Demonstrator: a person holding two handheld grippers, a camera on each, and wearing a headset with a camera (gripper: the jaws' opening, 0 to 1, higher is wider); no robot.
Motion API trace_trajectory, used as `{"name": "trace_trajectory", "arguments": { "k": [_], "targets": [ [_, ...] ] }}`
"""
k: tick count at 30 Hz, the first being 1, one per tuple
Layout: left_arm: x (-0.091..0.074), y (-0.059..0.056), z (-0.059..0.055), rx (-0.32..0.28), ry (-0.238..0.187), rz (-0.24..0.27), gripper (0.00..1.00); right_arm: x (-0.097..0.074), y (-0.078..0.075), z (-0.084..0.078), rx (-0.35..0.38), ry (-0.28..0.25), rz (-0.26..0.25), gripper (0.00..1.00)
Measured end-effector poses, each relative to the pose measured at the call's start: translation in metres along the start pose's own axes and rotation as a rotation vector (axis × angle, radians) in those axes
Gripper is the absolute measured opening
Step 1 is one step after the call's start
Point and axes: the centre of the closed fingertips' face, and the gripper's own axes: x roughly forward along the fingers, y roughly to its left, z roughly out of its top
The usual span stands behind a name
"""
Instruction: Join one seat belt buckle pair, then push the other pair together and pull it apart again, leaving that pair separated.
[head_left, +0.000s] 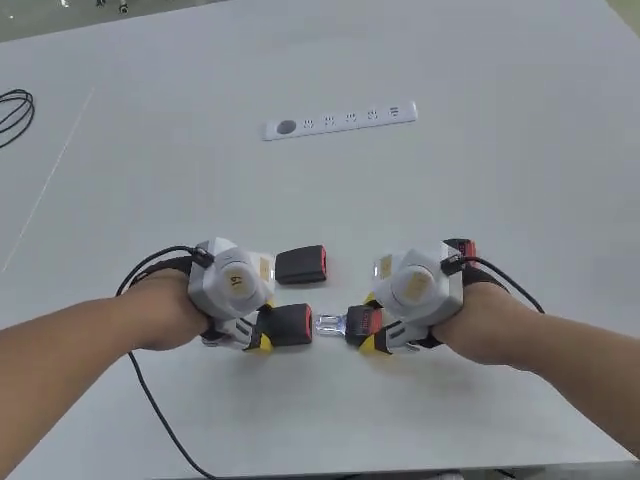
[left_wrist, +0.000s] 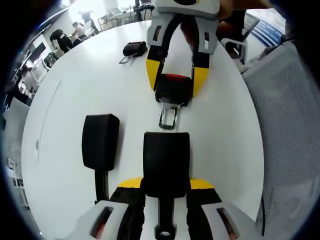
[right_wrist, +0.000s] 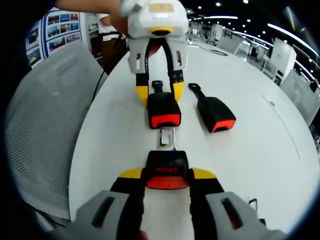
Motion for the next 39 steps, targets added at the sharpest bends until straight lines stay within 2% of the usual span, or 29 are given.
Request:
{"name": "trace_trajectory", "arguments": {
  "k": [12,20,23,26,34,36,39],
  "targets": [
    [0.0,0.0,0.0,0.019,0.015,-0.01,0.32,0.004,-0.001,0.005,-0.018,-0.003,-0.007,0.34],
    [0.0,0.0,0.0,0.036,0.027,-0.012,0.31,0.012,-0.001,0.015,-0.037,-0.015,-0.008,0.34],
    [0.001,0.0,0.0,0.039,0.023,-0.013,0.31,0.013,-0.003,0.015,-0.022,-0.026,0.004,0.33],
    [0.001,0.0,0.0,0.061,0.017,-0.019,0.31,0.013,-0.002,0.016,-0.048,-0.018,0.01,0.33],
    [0.001,0.0,0.001,0.086,0.004,-0.031,0.31,0.017,-0.004,0.021,-0.037,-0.018,0.027,0.31],
    [0.001,0.0,0.001,0.092,0.007,-0.034,0.31,0.018,-0.004,0.02,-0.059,0.004,0.038,0.31],
    [0.001,0.0,0.001,0.1,0.005,-0.038,0.31,0.018,-0.005,0.022,-0.057,-0.009,0.046,0.31]
  ]
}}
